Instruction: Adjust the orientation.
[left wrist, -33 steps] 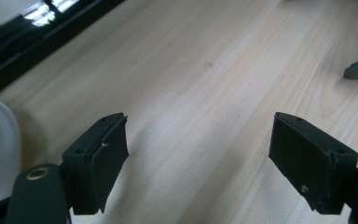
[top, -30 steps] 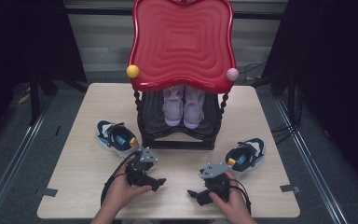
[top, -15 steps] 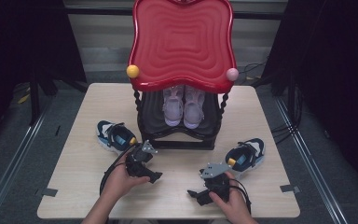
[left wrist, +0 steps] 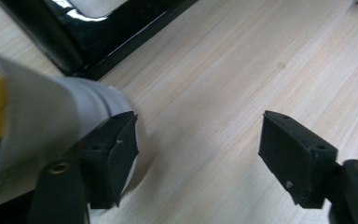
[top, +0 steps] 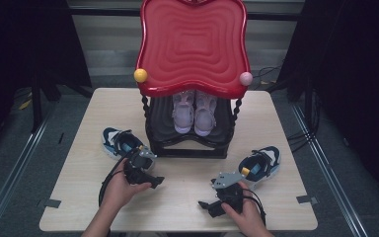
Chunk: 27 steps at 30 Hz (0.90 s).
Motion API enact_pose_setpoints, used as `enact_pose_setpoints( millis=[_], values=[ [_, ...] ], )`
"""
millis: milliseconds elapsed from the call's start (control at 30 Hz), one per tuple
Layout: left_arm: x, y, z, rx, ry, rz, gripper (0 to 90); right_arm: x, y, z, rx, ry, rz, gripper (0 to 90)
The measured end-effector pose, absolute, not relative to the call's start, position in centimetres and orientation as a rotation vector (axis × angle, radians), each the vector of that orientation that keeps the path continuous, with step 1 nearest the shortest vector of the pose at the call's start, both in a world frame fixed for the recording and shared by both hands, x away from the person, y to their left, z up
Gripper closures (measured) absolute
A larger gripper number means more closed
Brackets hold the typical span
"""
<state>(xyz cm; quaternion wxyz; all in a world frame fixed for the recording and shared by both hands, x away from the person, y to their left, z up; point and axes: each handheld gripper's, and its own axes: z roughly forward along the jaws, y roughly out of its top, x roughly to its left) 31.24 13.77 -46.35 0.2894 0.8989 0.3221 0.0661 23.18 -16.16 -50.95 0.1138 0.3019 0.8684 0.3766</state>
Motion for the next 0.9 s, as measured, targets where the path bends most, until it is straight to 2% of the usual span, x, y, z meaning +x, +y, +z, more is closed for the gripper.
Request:
enact_pose_setpoints(
  millis=[200, 300, 400, 733, 900],
  values=[
    [31.0, 15.2, -46.2, 2.357, 0.905, 0.181, 34.8, 23.2, -16.2, -51.0, 0.886, 2.546, 1.104, 12.4],
    [30.8, 15.8, -46.3, 2.357, 0.921, 0.176, 34.2, 23.2, -16.2, -51.0, 0.886, 2.547, 1.104, 12.4],
    [30.4, 15.9, -46.4, 2.377, 0.921, 0.176, 29.8, 23.2, -16.2, -51.0, 0.886, 2.546, 1.105, 12.4],
    [30.0, 17.1, -44.8, 2.402, 0.937, 0.164, 28.6, 23.2, -16.2, -51.0, 0.883, 2.546, 1.105, 12.4],
    [30.4, 18.1, -43.4, 2.383, 0.962, 0.211, 28.3, 23.2, -16.2, -51.0, 0.885, 2.547, 1.105, 12.4]
  ],
)
